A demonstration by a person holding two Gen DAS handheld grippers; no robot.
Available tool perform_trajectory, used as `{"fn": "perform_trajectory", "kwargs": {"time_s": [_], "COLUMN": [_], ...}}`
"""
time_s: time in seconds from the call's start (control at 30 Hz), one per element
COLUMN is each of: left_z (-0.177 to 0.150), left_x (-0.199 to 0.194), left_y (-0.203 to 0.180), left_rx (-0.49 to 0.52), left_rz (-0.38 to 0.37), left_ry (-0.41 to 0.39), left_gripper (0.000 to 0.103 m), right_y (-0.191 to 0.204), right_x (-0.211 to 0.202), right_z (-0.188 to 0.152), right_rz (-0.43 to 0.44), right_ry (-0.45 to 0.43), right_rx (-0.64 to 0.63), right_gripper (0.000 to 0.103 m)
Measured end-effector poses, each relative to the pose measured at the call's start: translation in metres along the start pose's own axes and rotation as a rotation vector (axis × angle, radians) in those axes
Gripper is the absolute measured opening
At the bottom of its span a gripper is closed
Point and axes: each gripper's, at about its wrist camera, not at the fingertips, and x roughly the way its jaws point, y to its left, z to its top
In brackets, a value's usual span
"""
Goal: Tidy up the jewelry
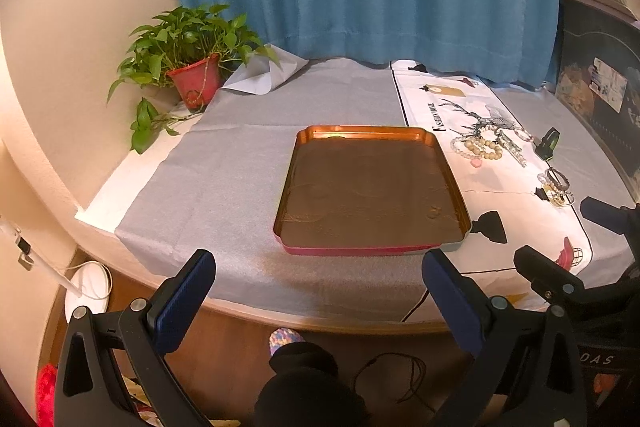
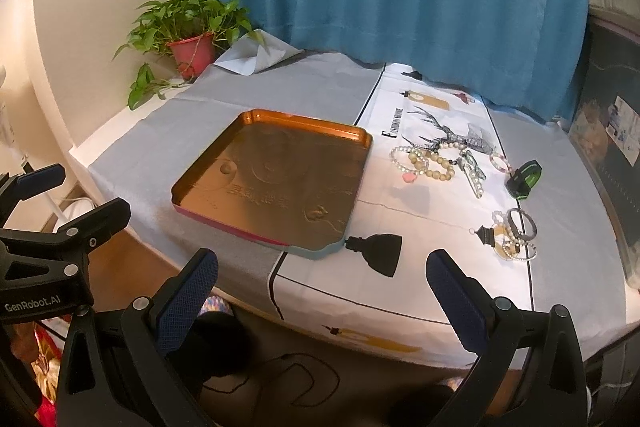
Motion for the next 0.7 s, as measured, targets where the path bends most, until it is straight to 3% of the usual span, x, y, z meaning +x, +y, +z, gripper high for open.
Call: {"fn": "perform_trajectory", "kwargs": {"time_s": [0.7], "left_z": [0.0004], "left_x": [-0.004], "left_y": [-0.0006], "left_rx": [0.006], "left_rz": [0.015], "left_ry": [0.006], "left_gripper": [0.103], "right_y": [0.0019], "right_x": [-0.0016], "right_z": [0.0001], "right_rz": [0.002], "right_ry": [-0.005], "right_rx": [-0.001], "right_gripper": [0.103]}}
